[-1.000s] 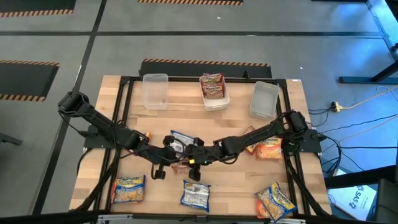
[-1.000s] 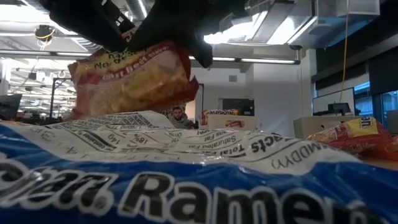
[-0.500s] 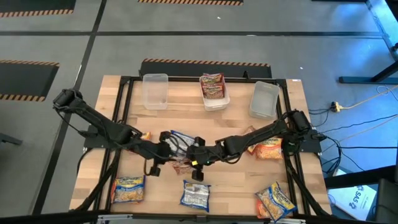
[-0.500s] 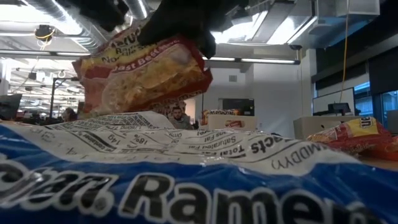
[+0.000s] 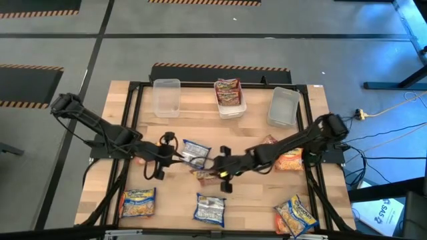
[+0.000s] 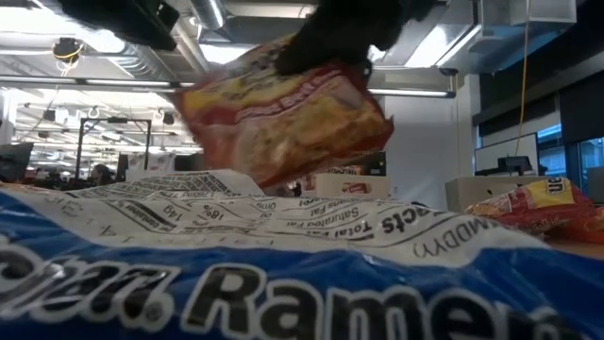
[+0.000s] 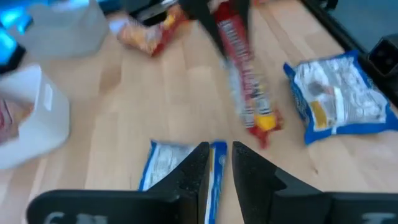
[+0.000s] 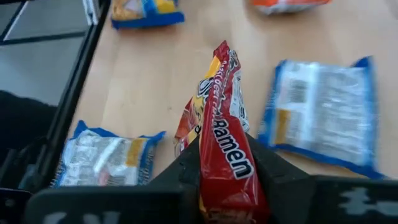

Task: Sort Maruchan noodles
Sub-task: Put the red noodle pack into the white bin

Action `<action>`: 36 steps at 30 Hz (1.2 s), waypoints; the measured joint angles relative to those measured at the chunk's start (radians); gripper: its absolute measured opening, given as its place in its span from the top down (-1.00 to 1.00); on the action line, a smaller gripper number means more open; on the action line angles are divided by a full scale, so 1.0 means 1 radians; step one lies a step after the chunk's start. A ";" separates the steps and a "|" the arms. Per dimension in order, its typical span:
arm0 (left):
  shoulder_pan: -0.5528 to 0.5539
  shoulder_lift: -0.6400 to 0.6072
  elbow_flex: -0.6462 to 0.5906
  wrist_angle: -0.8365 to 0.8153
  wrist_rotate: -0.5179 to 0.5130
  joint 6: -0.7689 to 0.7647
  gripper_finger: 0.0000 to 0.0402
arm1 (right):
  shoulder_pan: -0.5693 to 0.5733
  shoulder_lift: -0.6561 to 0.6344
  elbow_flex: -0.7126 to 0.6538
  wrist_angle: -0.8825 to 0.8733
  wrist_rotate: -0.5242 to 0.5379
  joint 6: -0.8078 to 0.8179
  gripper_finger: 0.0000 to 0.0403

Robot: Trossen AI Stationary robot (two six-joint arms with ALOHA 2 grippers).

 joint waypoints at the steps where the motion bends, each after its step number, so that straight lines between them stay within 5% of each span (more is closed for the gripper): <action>1: 0.005 -0.006 -0.016 0.035 -0.005 0.019 0.71 | -0.006 -0.032 -0.038 0.024 0.003 -0.005 0.71; 11: 0.107 -0.010 -0.161 0.291 -0.001 0.121 0.84 | -0.179 -0.380 -0.413 0.273 -0.049 -0.183 0.70; 22: 0.161 -0.013 -0.215 0.378 0.014 0.072 0.97 | -0.433 -0.705 -0.544 0.267 -0.078 -0.339 0.69; 30: 0.162 -0.013 -0.248 0.428 0.014 0.055 0.98 | -0.643 -0.728 -0.547 0.222 -0.087 -0.506 0.69; 36: 0.162 -0.005 -0.249 0.419 0.014 0.045 0.93 | -0.760 -0.654 -0.548 0.230 -0.218 -0.601 0.69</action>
